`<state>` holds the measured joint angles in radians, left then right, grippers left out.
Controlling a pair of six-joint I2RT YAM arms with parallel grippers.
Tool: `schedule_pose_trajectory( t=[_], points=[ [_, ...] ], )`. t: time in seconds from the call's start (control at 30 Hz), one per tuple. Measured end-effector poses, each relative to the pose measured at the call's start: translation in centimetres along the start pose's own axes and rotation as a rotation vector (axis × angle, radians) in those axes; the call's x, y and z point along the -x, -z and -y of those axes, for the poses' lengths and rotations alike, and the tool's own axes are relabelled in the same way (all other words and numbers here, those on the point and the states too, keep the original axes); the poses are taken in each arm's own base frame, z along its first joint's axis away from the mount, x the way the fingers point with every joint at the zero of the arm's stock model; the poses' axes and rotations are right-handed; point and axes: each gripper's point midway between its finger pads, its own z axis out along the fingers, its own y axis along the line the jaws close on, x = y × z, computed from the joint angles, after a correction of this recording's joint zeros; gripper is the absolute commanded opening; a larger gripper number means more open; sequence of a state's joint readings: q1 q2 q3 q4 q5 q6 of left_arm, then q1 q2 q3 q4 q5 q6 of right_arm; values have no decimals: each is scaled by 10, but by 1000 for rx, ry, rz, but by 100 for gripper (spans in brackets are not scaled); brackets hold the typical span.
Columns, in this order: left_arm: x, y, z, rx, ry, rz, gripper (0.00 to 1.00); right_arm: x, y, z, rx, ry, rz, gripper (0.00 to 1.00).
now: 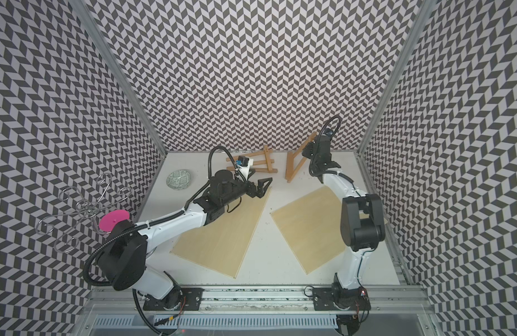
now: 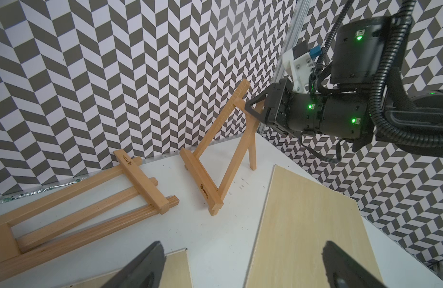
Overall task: Assemble the easel
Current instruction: Place the easel at the center of the board, then adjust the drawing board at the center of the board.
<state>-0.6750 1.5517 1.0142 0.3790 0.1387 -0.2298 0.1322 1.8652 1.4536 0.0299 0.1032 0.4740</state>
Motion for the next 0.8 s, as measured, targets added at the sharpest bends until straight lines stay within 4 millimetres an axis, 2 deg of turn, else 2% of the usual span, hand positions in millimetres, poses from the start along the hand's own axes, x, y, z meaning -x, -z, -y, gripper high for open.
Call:
schedule_pose_trajectory(
  t=[0.1, 0.2, 0.3, 0.4, 0.53, 0.63, 0.8],
  points=[
    [0, 0, 0, 0, 0, 0, 100, -4, 3, 2, -7, -4, -24, 58],
    [-1, 0, 0, 0, 2, -3, 100, -5, 16, 4, -7, -12, -25, 65],
    [-3, 0, 0, 0, 9, -12, 100, 0, 42, 6, -6, -28, -15, 73],
    [-6, -1, 3, -8, 19, -32, 100, 10, 81, 11, 10, -62, 18, 79],
    [-6, -14, 12, -33, 36, -66, 100, 8, 126, 27, 20, -105, 35, 86],
    [-15, -27, 17, -48, 43, -108, 100, -17, 151, 45, 11, -132, -9, 90],
    [-53, -53, 20, -65, 60, -241, 100, -80, 178, 79, -58, -171, -149, 96]
  ],
)
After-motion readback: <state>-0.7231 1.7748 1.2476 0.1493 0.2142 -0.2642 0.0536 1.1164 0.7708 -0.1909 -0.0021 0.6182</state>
